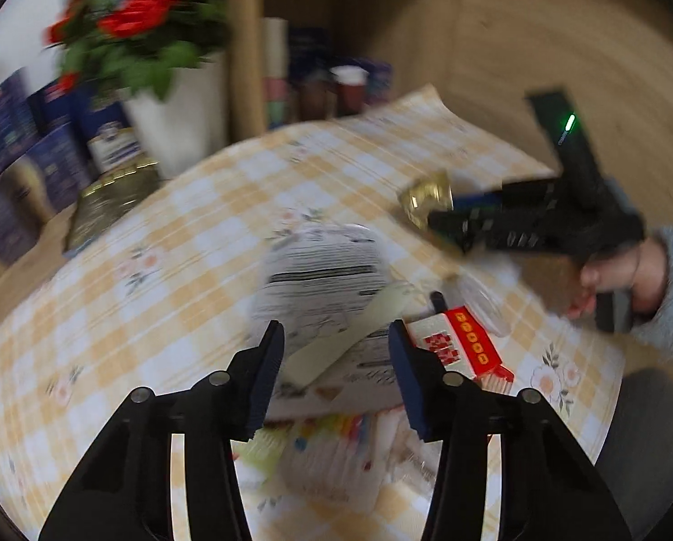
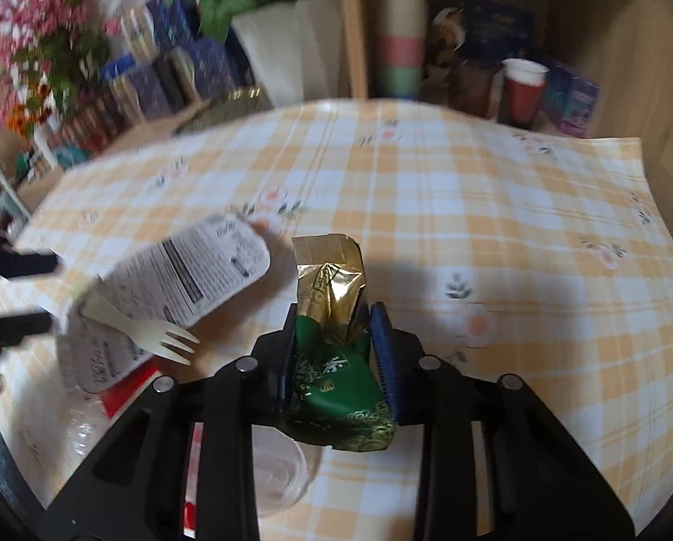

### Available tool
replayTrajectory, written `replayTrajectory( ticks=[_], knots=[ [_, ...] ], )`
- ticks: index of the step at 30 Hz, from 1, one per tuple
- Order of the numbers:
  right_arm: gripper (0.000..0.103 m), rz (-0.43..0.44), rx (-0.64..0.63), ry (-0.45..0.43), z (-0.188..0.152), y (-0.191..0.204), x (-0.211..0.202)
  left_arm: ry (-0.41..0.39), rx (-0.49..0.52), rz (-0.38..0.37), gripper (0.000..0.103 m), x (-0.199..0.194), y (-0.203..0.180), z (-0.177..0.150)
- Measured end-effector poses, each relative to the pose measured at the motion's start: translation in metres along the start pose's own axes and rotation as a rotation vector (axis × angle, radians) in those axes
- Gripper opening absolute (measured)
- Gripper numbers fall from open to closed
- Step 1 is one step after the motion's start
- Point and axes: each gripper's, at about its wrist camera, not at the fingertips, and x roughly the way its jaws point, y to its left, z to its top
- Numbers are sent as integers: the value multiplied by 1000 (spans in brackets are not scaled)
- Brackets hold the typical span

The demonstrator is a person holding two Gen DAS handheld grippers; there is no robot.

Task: Collect trash
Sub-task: 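Carry the tea bag to the bin with the right gripper while the left drops its item in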

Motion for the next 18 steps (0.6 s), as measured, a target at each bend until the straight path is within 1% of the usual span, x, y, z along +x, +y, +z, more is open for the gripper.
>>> replayTrajectory(
  ticks=[3, 6, 8, 10, 11, 13, 14, 15, 16, 17, 18],
  knots=[
    [33, 20, 38, -33, -2, -10, -16, 43, 81, -41, 47, 19, -16, 7],
    [33, 39, 70, -52, -8, -20, -32, 79, 144, -46, 47, 35, -30, 11],
    [33, 47, 74, -61, -12, -24, -41, 107, 155, -39, 47, 48, -34, 14],
    [33, 52, 77, -65, -17, -26, -48, 132, 146, -38, 46, 58, -35, 16],
    [33, 56, 79, -67, -19, -27, -51, 151, 135, -32, 43, 64, -34, 16],
    [33, 61, 79, -69, -22, -28, -54, 144, 123, -22, 42, 68, -32, 19],
    [33, 64, 79, -69, -23, -28, -55, 145, 103, -22, 37, 69, -30, 20],
    [33, 68, 79, -69, -25, -28, -57, 145, 90, -17, 27, 70, -28, 22],
    [33, 69, 78, -70, -26, -27, -57, 145, 79, -12, 27, 70, -25, 23],
    [33, 71, 78, -71, -27, -27, -58, 147, 68, -25, 26, 70, -23, 23],
    [33, 73, 80, -72, -28, -27, -60, 145, 71, -29, 22, 70, -23, 23]
  ],
)
